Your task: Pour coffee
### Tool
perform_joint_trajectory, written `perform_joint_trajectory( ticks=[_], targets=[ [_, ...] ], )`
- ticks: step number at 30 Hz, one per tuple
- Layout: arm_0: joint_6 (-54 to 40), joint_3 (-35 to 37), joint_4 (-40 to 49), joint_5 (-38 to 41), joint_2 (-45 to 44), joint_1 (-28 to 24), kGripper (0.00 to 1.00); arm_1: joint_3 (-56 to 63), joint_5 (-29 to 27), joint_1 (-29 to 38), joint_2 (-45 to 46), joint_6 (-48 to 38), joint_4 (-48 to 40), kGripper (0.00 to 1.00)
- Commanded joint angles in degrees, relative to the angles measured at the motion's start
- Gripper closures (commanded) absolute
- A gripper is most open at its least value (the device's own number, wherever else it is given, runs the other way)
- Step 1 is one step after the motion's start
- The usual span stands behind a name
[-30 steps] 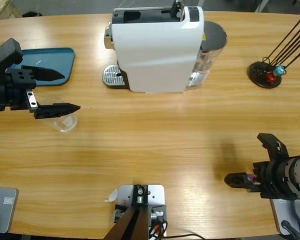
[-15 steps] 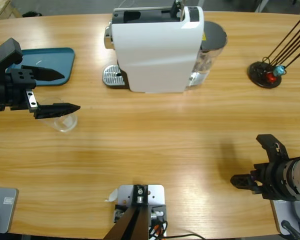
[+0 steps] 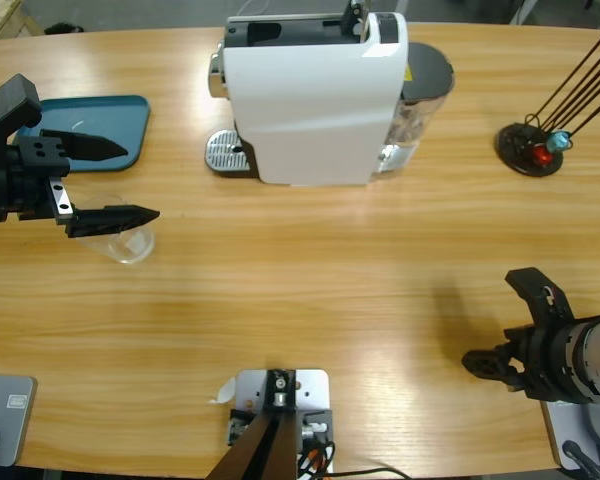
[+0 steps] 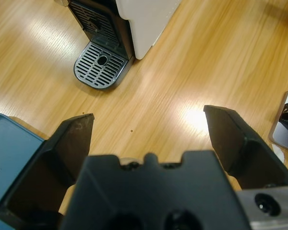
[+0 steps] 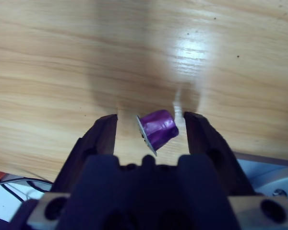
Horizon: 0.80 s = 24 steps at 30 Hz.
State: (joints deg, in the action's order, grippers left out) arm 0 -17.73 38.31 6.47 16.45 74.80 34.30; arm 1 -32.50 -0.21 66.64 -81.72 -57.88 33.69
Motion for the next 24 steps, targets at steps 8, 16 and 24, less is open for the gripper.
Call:
perform_joint_trajectory(
  ticks=[8,16,24],
  targets=[
    [-0.2,-0.43,0.0,0.25,-1.57,-0.9,0.013,-2.3,0.83,2.53,-3.62,0.21,-0.38,0.492],
    [-0.2,-0.43,0.01,0.34,-1.46,-0.9,0.013,-2.13,-1.37,2.53,-2.88,0.81,-4.24,0.447],
    [-0.2,-0.43,0.03,0.52,-1.34,-0.9,0.013,-6.01,2.39,-2.25,-7.68,-7.32,-4.0,0.237]
  ],
)
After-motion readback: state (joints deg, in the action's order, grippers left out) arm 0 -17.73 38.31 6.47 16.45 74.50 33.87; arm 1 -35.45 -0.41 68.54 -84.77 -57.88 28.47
